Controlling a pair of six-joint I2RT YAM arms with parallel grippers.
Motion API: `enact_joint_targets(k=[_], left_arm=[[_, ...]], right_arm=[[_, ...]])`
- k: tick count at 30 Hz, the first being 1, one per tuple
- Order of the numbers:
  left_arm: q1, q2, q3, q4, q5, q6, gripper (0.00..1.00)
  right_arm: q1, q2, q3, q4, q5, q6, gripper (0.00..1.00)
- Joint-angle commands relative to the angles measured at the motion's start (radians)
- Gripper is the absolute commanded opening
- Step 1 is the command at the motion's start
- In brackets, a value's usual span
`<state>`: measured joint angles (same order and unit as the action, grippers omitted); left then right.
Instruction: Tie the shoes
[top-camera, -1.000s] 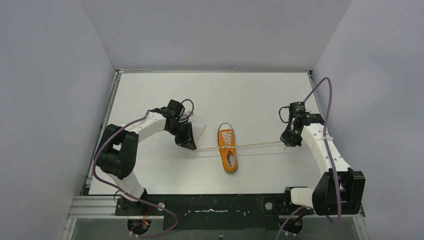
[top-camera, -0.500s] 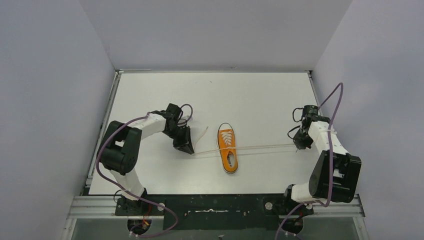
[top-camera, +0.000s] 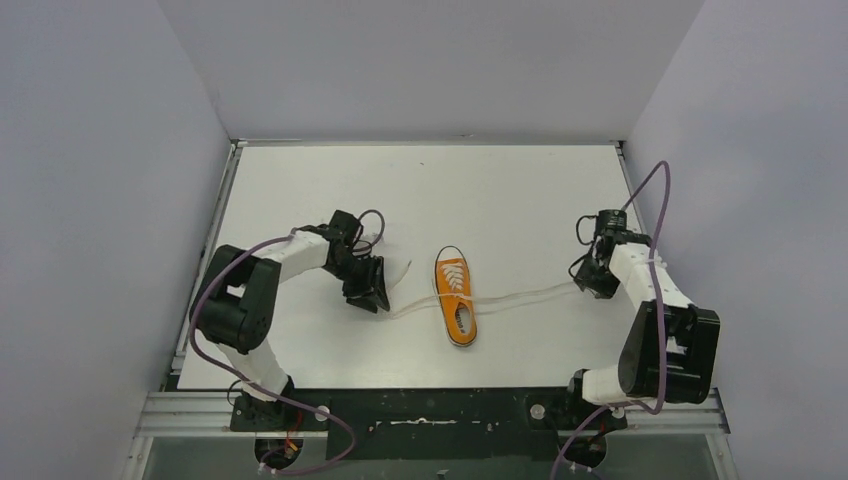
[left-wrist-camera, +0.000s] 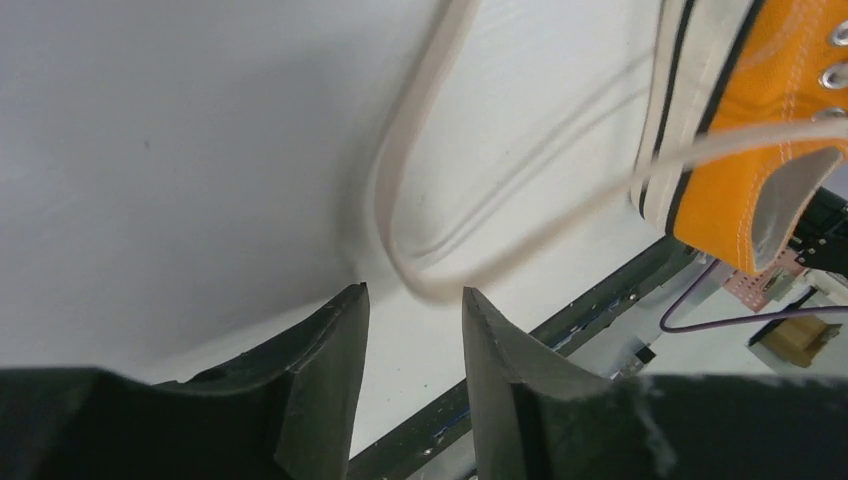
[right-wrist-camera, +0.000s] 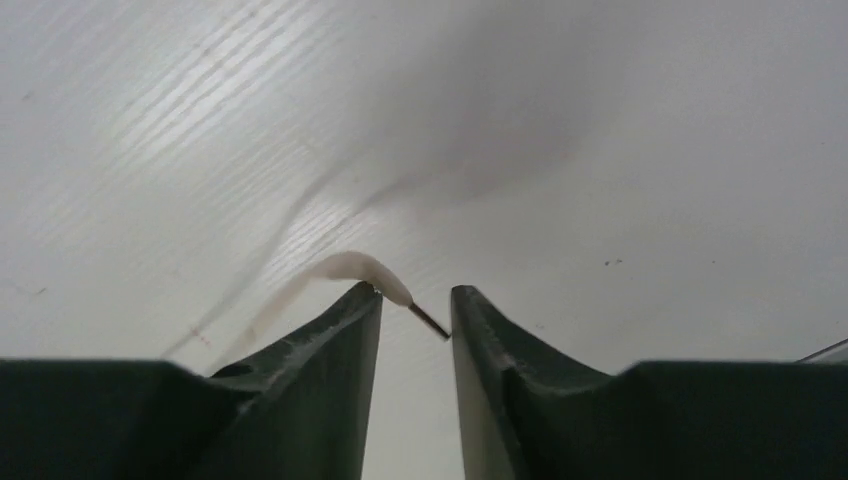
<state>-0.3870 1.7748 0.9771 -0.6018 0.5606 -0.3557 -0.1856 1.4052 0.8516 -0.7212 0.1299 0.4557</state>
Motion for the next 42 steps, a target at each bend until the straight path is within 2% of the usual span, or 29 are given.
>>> enact_joint_targets(k=[1,2,4,7,8,10,13,14,18,21,24,30,32,36,42], left_arm=[[0.008,-0.187,0.009,-0.017,-0.026,0.083,0.45],[0.002,-0.220,0.014,-0.019,-0.040,0.101,0.47],[-0.027,-0.289,0.021,0.008,-0.049,0.156,0.49],[-0.141,-0.347,0.020,0.073,-0.144,0.270,0.55],[-0.192,-0.341,0.019,0.094,-0.164,0.298,0.57],[-0.240,-0.282,0.033,0.127,-0.129,0.367,0.57],[-0.275,-0.172,0.100,0.101,-0.142,0.445,0.55],[-0.278,-0.140,0.119,0.099,-0.151,0.449,0.54],[-0.284,-0.060,0.160,0.153,-0.151,0.436,0.54],[-0.289,-0.005,0.197,0.147,-0.152,0.437,0.54],[-0.289,0.021,0.201,0.182,-0.114,0.430,0.53],[-0.320,0.043,0.163,0.308,-0.065,0.396,0.45],[-0.328,0.047,0.150,0.348,-0.061,0.395,0.38],[-0.339,0.055,0.144,0.363,-0.052,0.420,0.35],[-0.343,0.047,0.129,0.368,-0.061,0.445,0.23]], right_arm=[[0.093,-0.073,0.107,-0.087,-0.002,-0.084,0.54],[0.125,-0.100,0.118,-0.109,-0.010,-0.101,0.66],[0.212,-0.148,0.144,-0.139,-0.025,-0.136,0.79],[0.347,-0.210,0.124,-0.065,-0.106,-0.261,0.85],[0.376,-0.229,0.099,-0.014,-0.189,-0.324,0.86],[0.421,-0.259,0.058,0.095,-0.296,-0.421,0.88],[0.416,-0.243,0.033,0.183,-0.362,-0.476,0.91],[0.400,-0.216,0.050,0.178,-0.363,-0.460,0.91],[0.278,-0.061,0.165,0.014,-0.419,-0.185,0.90],[0.259,-0.019,0.187,-0.079,-0.340,-0.015,0.90],[0.222,0.009,0.185,-0.088,-0.312,0.089,0.88],[0.190,0.185,0.251,-0.201,-0.234,0.200,0.88],[0.189,0.203,0.241,-0.191,-0.236,0.236,0.87],[0.160,0.215,0.221,-0.172,-0.196,0.293,0.85],[0.157,0.275,0.210,-0.143,-0.164,0.364,0.79]])
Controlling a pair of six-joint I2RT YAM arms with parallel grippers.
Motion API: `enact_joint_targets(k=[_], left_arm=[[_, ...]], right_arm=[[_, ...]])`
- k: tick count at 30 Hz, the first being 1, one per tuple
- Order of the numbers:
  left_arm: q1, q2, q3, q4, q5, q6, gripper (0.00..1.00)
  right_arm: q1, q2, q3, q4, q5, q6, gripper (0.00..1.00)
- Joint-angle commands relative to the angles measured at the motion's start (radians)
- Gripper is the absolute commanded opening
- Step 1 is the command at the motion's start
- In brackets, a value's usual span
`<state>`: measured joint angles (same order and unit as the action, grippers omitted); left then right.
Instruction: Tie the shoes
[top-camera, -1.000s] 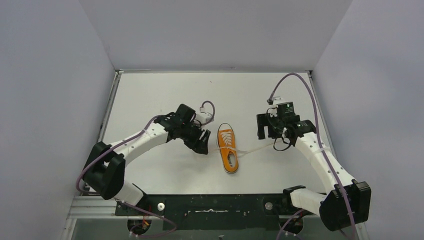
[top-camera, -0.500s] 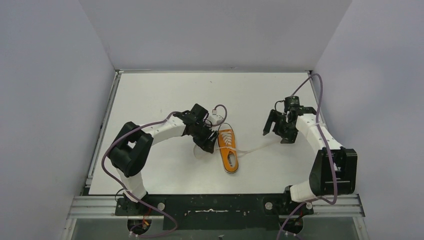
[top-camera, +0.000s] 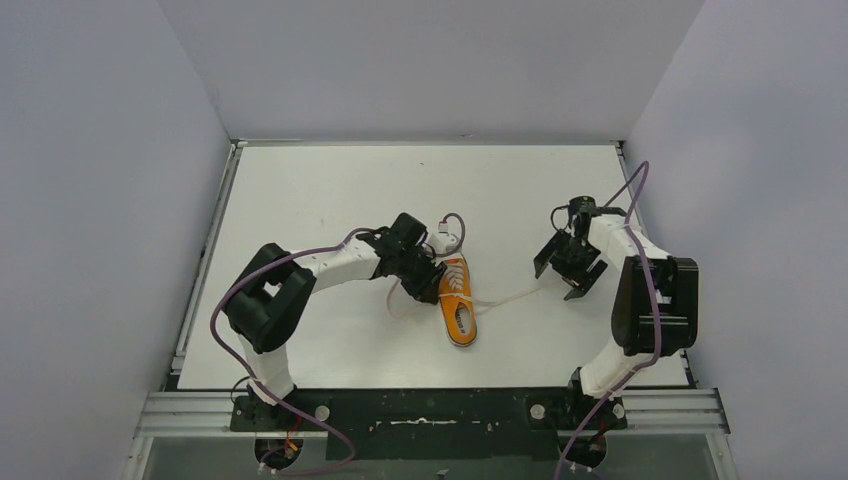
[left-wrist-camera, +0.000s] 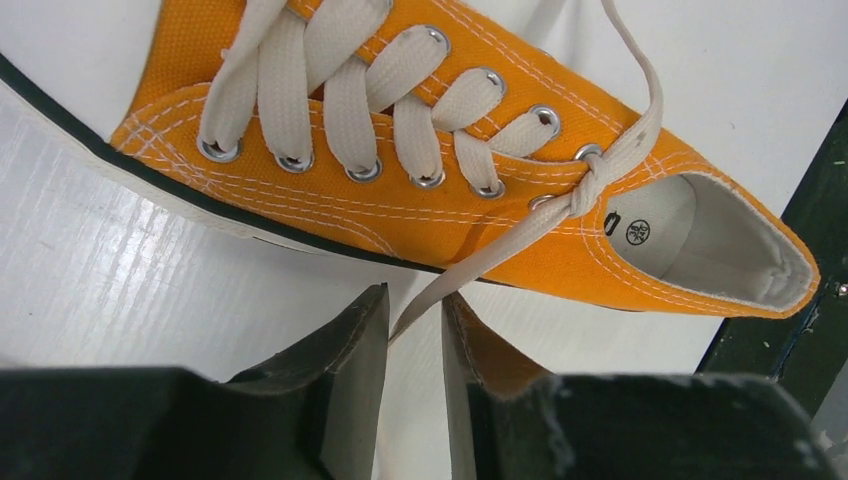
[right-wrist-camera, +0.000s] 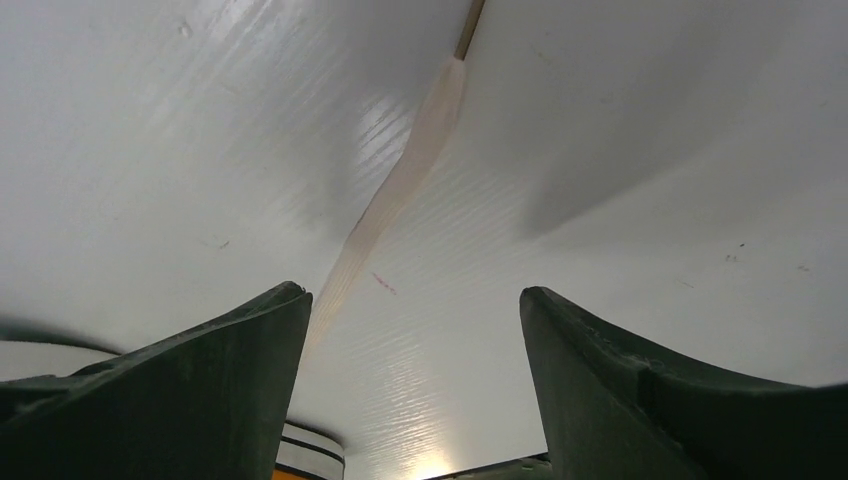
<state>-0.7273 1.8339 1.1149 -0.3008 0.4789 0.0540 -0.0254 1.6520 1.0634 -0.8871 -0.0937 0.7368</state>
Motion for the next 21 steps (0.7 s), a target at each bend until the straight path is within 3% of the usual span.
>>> enact_joint_targets(k=[1,10,13,15,19,21], left_arm=[[-0.003,-0.018,-0.016,0.075,0.018,0.036,0.21],[-0.003,-0.037,-0.014,0.115,-0.014,0.035,0.00],[-0.003,-0.066,-0.018,0.125,-0.008,0.028,0.00],[-0.004,-0.102,-0.023,0.143,0.000,0.005,0.00],[-0.021,-0.148,-0.054,0.263,0.005,-0.098,0.00],[-0.039,-0.169,-0.098,0.386,-0.013,-0.128,0.00]], right_arm=[[-0.002,0.035,-0.005,0.030,0.070,0.098,0.77],[-0.002,0.111,0.012,0.068,0.142,0.168,0.71],[-0.005,0.113,-0.005,0.088,0.159,0.186,0.64],[-0.005,0.105,-0.016,0.113,0.173,0.189,0.51],[-0.005,0.069,-0.023,0.160,0.148,0.148,0.03],[-0.004,0.023,-0.022,0.212,0.070,0.073,0.00]])
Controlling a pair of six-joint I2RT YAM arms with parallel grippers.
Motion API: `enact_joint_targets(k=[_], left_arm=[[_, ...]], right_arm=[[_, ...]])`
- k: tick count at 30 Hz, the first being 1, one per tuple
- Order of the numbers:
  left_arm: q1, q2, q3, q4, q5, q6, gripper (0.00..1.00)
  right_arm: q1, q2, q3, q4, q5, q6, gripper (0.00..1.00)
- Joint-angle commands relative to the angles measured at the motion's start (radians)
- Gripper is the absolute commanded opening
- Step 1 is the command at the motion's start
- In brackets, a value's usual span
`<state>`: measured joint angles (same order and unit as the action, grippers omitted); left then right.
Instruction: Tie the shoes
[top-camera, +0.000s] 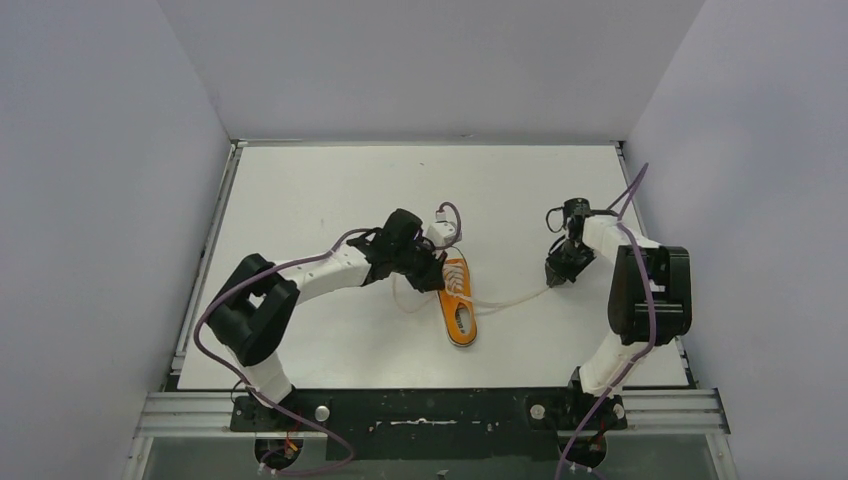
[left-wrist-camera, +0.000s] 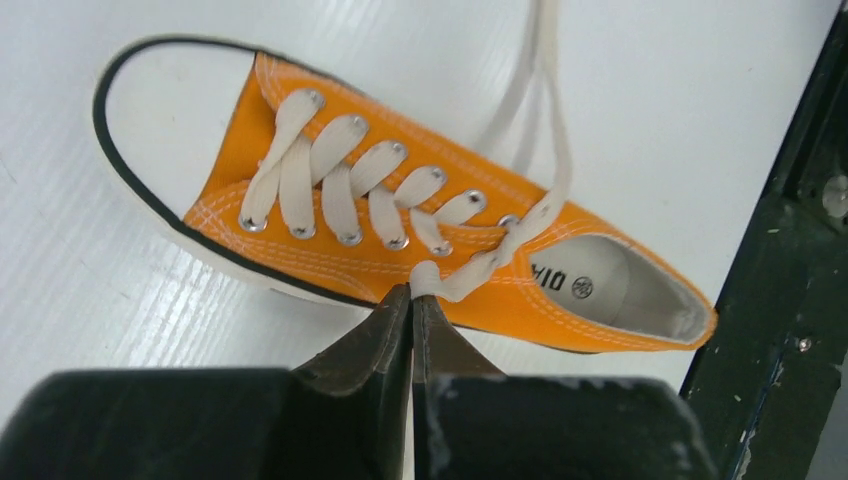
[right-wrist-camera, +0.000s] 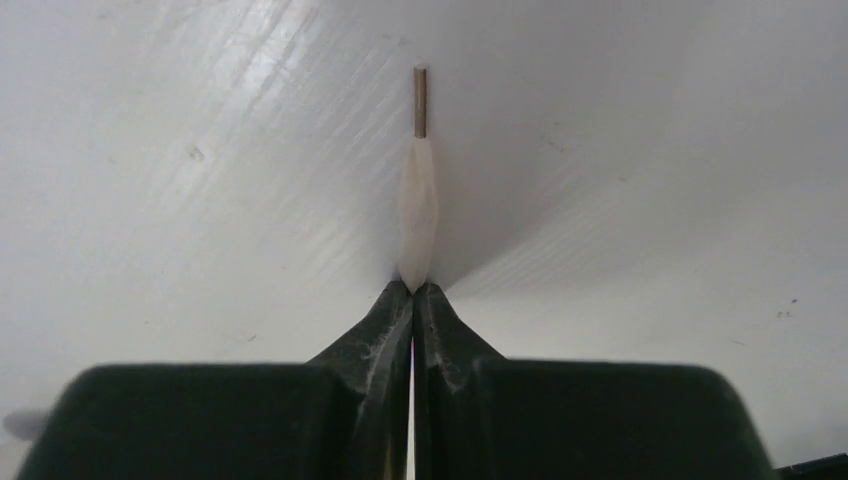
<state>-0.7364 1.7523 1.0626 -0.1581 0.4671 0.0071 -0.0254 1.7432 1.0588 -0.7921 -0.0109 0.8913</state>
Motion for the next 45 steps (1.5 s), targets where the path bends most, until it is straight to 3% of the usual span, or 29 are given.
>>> enact_joint_targets(k=[1,4,8,12,17,26,36,45], left_arm=[[-0.040,-0.096,-0.071,0.296,-0.018,-0.087,0.00],[-0.052,-0.102,-0.138,0.431,-0.059,-0.098,0.00],[-0.052,-0.079,-0.177,0.519,-0.089,-0.054,0.00],[-0.056,-0.078,-0.235,0.608,-0.121,-0.012,0.00],[-0.069,-0.073,-0.309,0.742,-0.156,0.109,0.00],[-0.129,0.016,-0.378,1.008,-0.151,0.269,0.00],[-0.198,0.023,-0.466,1.106,-0.187,0.348,0.00],[-0.236,0.038,-0.558,1.225,-0.244,0.347,0.00]], right_arm=[[-0.007,-0.096,-0.019,0.151,-0.074,-0.122,0.00],[-0.009,-0.173,0.000,0.257,-0.319,-0.234,0.00],[0.069,-0.218,0.043,0.460,-0.651,-0.226,0.00],[0.222,-0.153,0.180,0.422,-0.797,-0.226,0.00],[0.348,-0.078,0.243,0.463,-0.905,-0.095,0.00],[0.524,0.095,0.383,0.257,-0.927,-0.136,0.00],[0.664,0.242,0.500,-0.076,-0.828,-0.286,0.03],[0.672,0.310,0.523,-0.070,-0.736,-0.302,0.08]])
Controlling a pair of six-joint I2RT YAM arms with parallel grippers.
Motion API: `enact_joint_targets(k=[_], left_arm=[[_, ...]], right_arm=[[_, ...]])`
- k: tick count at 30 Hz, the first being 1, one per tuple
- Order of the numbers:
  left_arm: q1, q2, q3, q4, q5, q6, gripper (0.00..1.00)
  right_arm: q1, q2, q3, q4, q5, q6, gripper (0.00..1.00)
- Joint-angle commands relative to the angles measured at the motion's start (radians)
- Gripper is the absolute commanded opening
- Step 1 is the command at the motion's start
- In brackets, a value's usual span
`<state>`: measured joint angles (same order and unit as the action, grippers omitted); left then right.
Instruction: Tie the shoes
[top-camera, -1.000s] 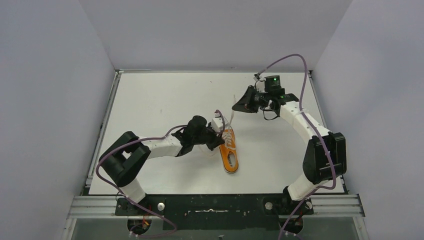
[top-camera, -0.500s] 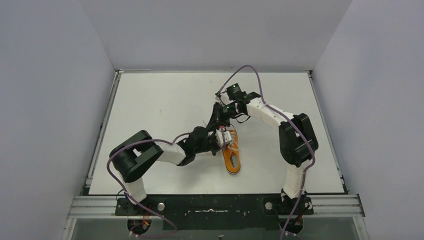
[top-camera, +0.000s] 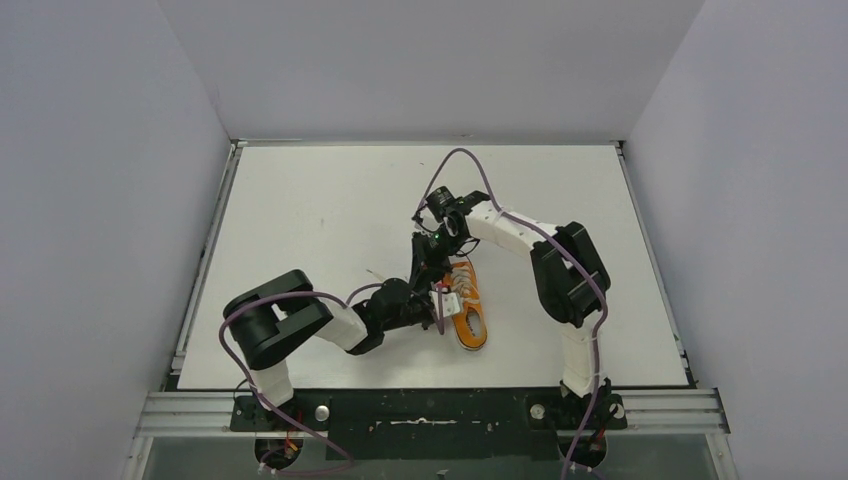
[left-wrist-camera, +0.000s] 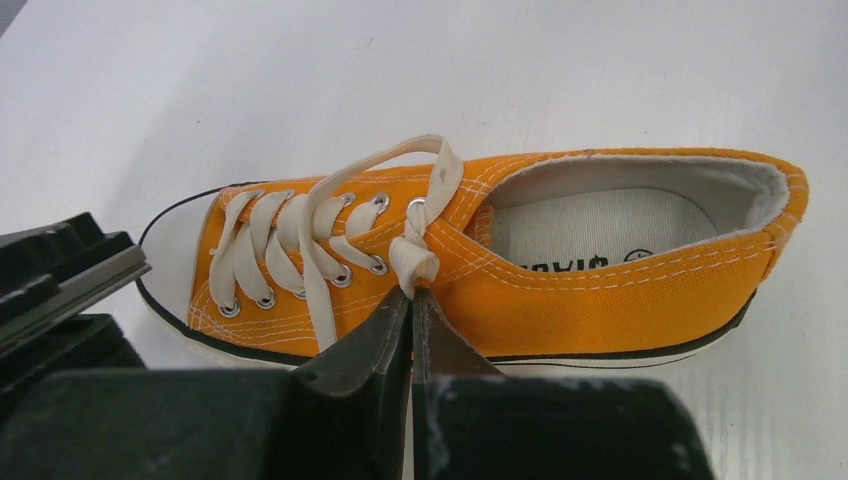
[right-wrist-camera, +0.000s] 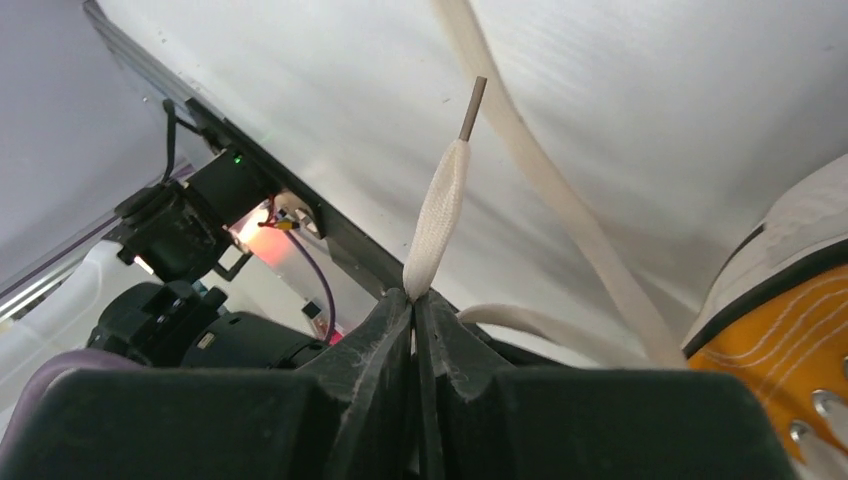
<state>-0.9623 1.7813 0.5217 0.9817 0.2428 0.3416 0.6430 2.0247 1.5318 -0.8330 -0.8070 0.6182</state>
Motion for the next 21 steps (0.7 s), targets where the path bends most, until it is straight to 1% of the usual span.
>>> enact_joint_targets(k=[1,3,5,8,9,11,13,15,21], left_arm=[[-0.011,0.005,-0.016,0.078,-0.021,0.008,0.00],[-0.011,-0.014,-0.014,0.063,-0.027,-0.011,0.00],[-0.019,-0.037,-0.005,0.026,-0.064,-0.029,0.00],[-0.018,-0.098,0.046,-0.159,-0.114,-0.072,0.00],[-0.019,-0.117,0.061,-0.216,-0.111,-0.078,0.00],[-0.024,-0.143,0.053,-0.221,-0.112,-0.089,0.00],[-0.023,-0.164,0.036,-0.209,-0.109,-0.086,0.00],[-0.025,-0.178,0.042,-0.241,-0.100,-0.065,0.00],[-0.027,-0.186,0.060,-0.279,-0.067,-0.006,0.00]], right_arm=[[-0.007,0.018,0.040,0.004,0.070,-0.012,0.07],[-0.031,-0.031,0.008,0.096,0.086,0.029,0.05],[-0.064,-0.074,0.015,0.115,0.123,0.034,0.04],[-0.130,-0.116,-0.011,0.163,0.102,0.070,0.03],[-0.147,-0.121,-0.012,0.167,0.092,0.072,0.03],[-0.161,-0.117,-0.003,0.171,0.066,0.062,0.02],[-0.146,-0.087,0.037,0.132,0.026,0.025,0.03],[-0.115,-0.058,0.071,0.108,0.015,-0.010,0.03],[-0.013,-0.013,0.070,0.099,-0.018,-0.018,0.05]])
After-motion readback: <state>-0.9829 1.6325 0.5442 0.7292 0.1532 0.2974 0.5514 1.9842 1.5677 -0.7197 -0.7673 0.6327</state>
